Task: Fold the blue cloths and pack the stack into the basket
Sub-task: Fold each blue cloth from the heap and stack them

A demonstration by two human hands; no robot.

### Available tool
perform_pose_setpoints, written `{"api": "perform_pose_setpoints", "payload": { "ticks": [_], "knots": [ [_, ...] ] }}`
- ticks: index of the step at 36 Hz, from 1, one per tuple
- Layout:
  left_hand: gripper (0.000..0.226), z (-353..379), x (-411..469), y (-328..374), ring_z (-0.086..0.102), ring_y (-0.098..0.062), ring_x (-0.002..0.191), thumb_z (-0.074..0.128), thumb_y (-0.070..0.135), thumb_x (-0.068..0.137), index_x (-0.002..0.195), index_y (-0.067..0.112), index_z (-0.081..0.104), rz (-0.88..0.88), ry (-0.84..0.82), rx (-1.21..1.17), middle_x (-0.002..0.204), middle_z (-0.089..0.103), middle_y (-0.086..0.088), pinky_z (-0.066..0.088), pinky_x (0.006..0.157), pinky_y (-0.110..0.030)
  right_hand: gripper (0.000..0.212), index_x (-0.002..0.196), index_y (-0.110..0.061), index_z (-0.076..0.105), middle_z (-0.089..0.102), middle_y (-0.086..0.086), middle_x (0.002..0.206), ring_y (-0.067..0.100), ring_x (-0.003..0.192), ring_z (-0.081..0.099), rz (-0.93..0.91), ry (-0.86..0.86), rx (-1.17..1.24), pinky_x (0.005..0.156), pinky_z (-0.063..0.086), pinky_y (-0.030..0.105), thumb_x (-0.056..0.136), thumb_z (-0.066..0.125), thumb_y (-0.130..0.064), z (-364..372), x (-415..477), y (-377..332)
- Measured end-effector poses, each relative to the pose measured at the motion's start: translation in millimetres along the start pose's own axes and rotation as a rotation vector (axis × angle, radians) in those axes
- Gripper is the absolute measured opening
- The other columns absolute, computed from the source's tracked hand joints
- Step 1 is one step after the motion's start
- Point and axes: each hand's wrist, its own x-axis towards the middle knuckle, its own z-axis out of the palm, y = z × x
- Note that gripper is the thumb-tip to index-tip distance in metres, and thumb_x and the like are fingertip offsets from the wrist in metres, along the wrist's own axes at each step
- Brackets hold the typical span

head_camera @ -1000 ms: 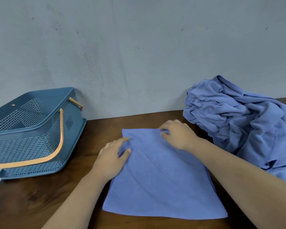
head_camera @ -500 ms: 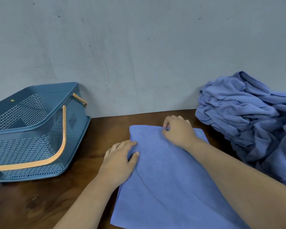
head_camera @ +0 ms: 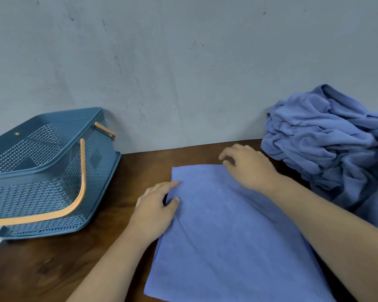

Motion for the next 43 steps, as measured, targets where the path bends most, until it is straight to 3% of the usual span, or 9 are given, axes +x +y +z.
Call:
{"api": "perform_pose_setpoints", "payload": {
  "ticks": [3, 6, 9, 18, 21, 24, 30, 35, 43],
  "knots": [
    [0.043, -3.0, 3.2, 2.6, 0.037, -0.002, 0.14, 0.059, 0.038, 0.103, 0.144, 0.051, 0.056, -0.033, -0.002, -0.042, 0.142, 0.053, 0.031, 0.027, 0.124, -0.037, 0.033, 0.136, -0.04, 0.057, 0.054, -0.011, 0.139, 0.02, 0.122, 0.05, 0.007, -0.177, -0.156, 0.095, 0.044, 0.041, 0.105, 0.045, -0.039, -10.1, -34.0, 13.5],
    [0.041, -6.4, 17.4, 9.5, 0.033, -0.008, 0.145, 0.055, 0.046, 0.104, 0.144, 0.051, 0.055, -0.071, -0.015, -0.001, 0.147, 0.052, 0.028, 0.02, 0.122, -0.04, 0.055, 0.155, -0.04, 0.039, 0.034, -0.01, 0.164, 0.017, 0.15, 0.031, 0.097, -0.147, -0.154, 0.115, 0.036, 0.042, 0.104, 0.042, -0.06, -2.7, -75.9, 28.3],
    [0.042, -5.3, 36.9, 14.9, 0.03, -0.013, 0.148, 0.052, 0.054, 0.103, 0.145, 0.047, 0.056, -0.115, -0.041, 0.025, 0.151, 0.052, 0.022, 0.02, 0.118, -0.04, 0.07, 0.161, -0.04, 0.03, 0.022, -0.008, 0.172, 0.014, 0.159, 0.016, 0.16, -0.149, -0.08, 0.126, 0.024, 0.044, 0.1, 0.032, -0.075, 3.4, -86.7, 39.8],
    [0.046, 2.1, 46.8, 15.1, 0.029, -0.015, 0.149, 0.044, 0.042, 0.109, 0.155, 0.041, 0.047, -0.089, -0.032, 0.167, 0.157, 0.048, 0.02, 0.021, 0.119, -0.041, 0.077, 0.167, -0.045, 0.006, -0.006, -0.011, 0.176, 0.012, 0.162, -0.011, 0.182, -0.284, -0.091, 0.13, 0.001, 0.048, 0.099, 0.016, -0.079, 1.7, -83.4, 37.2],
    [0.045, 2.6, 31.9, 12.0, 0.04, -0.016, 0.139, 0.041, 0.027, 0.106, 0.147, 0.044, 0.052, -0.072, 0.013, 0.045, 0.142, 0.06, 0.022, 0.033, 0.119, -0.043, 0.077, 0.167, -0.044, 0.004, -0.008, -0.011, 0.176, 0.013, 0.161, -0.014, 0.183, -0.293, -0.1, 0.13, 0.0, 0.048, 0.099, 0.014, -0.079, 2.0, -82.9, 36.3],
    [0.04, -2.6, 3.3, 8.2, 0.052, -0.013, 0.12, 0.043, 0.015, 0.104, 0.131, 0.038, 0.06, -0.108, 0.102, -0.077, 0.101, 0.067, 0.029, 0.046, 0.102, -0.037, 0.077, 0.167, -0.044, 0.003, -0.01, -0.011, 0.176, 0.012, 0.161, -0.016, 0.182, -0.304, -0.089, 0.13, -0.002, 0.049, 0.099, 0.014, -0.078, 0.2, -84.0, 36.0],
    [0.015, -16.5, -77.0, 25.6, 0.064, -0.003, 0.089, 0.064, 0.039, 0.102, 0.117, 0.039, 0.06, -0.175, 0.11, -0.143, 0.093, 0.068, 0.01, 0.044, 0.071, -0.025, 0.078, 0.167, -0.044, 0.004, -0.009, -0.009, 0.176, 0.014, 0.161, -0.016, 0.18, -0.313, -0.066, 0.13, -0.002, 0.052, 0.098, 0.015, -0.079, -3.8, -84.7, 35.6],
    [0.032, -17.8, -114.7, 30.8, 0.062, -0.003, 0.076, 0.078, 0.04, 0.093, 0.116, 0.041, 0.056, -0.154, 0.073, -0.127, 0.087, 0.065, 0.016, 0.043, 0.066, -0.026, 0.078, 0.167, -0.043, 0.004, -0.009, -0.008, 0.176, 0.016, 0.161, -0.015, 0.184, -0.326, -0.06, 0.13, -0.002, 0.052, 0.099, 0.015, -0.078, -7.0, -86.4, 34.0],
    [0.021, -16.8, -130.7, 19.8, 0.059, -0.009, 0.073, 0.071, 0.022, 0.098, 0.106, 0.037, 0.058, -0.119, 0.178, -0.054, 0.081, 0.06, 0.015, 0.048, 0.066, -0.031, 0.079, 0.167, -0.044, 0.003, -0.011, -0.009, 0.176, 0.017, 0.161, -0.016, 0.19, -0.338, -0.065, 0.13, -0.001, 0.053, 0.097, 0.014, -0.08, -8.4, -86.4, 33.7]
  ]
}}
